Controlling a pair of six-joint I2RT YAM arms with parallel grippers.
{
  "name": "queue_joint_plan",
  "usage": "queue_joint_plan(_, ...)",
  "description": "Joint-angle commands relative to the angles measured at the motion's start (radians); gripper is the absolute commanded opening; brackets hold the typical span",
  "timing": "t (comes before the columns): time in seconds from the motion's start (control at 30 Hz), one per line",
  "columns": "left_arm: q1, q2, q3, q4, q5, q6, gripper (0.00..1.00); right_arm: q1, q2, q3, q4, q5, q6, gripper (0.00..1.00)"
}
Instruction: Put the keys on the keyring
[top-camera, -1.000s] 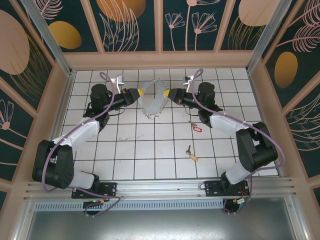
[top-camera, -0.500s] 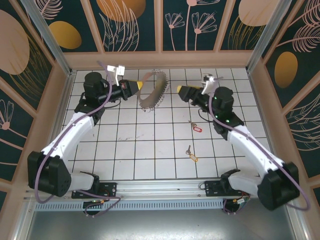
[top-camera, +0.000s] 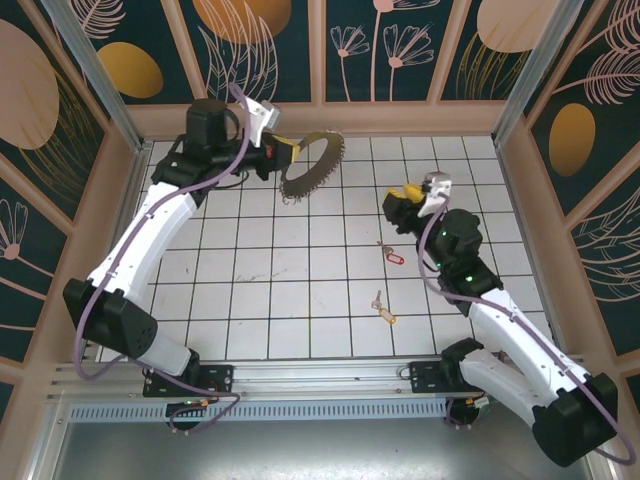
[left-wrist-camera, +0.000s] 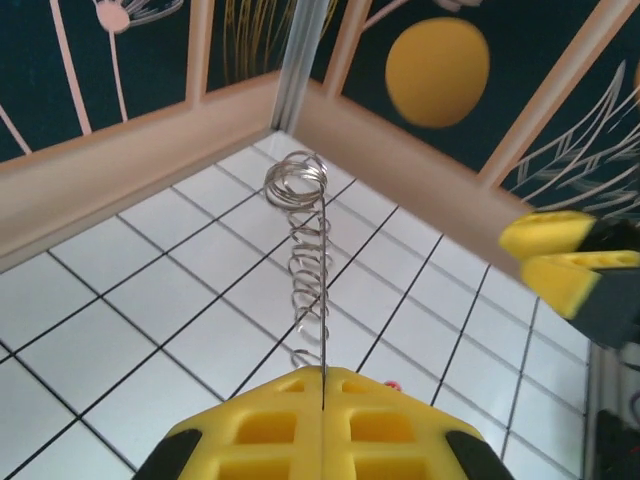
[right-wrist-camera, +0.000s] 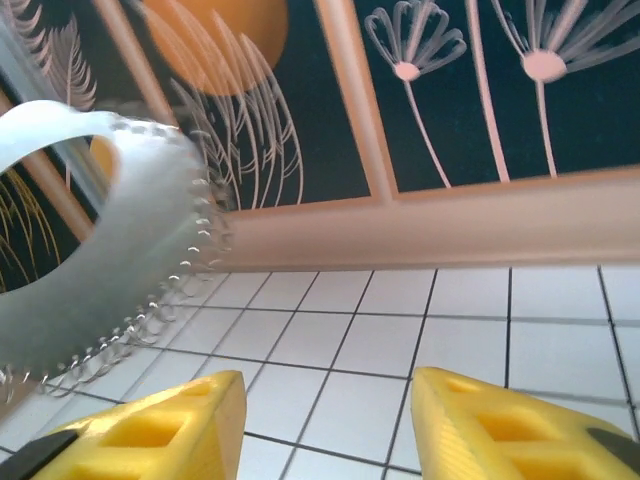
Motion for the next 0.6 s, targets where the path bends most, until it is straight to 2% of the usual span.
queue_joint_plan(0.0,-0.037,-0.096,-0.059,0.009,-0.002,0.063,0.00,0.097,-0.023,-0.057,0.121,0.088,-0.251,0.45)
queue_joint_plan(0.1,-0.036,-0.157,-0.123,0.149,0.052,0.054,0.00,0.128,-0.045,-0.139,0.242,-0.014,-0.426,0.34)
queue_joint_plan(0.27,-0.036,-0.173,-0.106,0.169,0.183,0.060,0.00,0.174,-0.047,-0.200,0.319,-0.105,-0.586,0.32)
queue_joint_plan(0.57,-0.036,-0.196,-0.096,0.143,0.203,0.069,0.00,0.290,-0.007,-0.226,0.450,-0.043,-0.673,0.28)
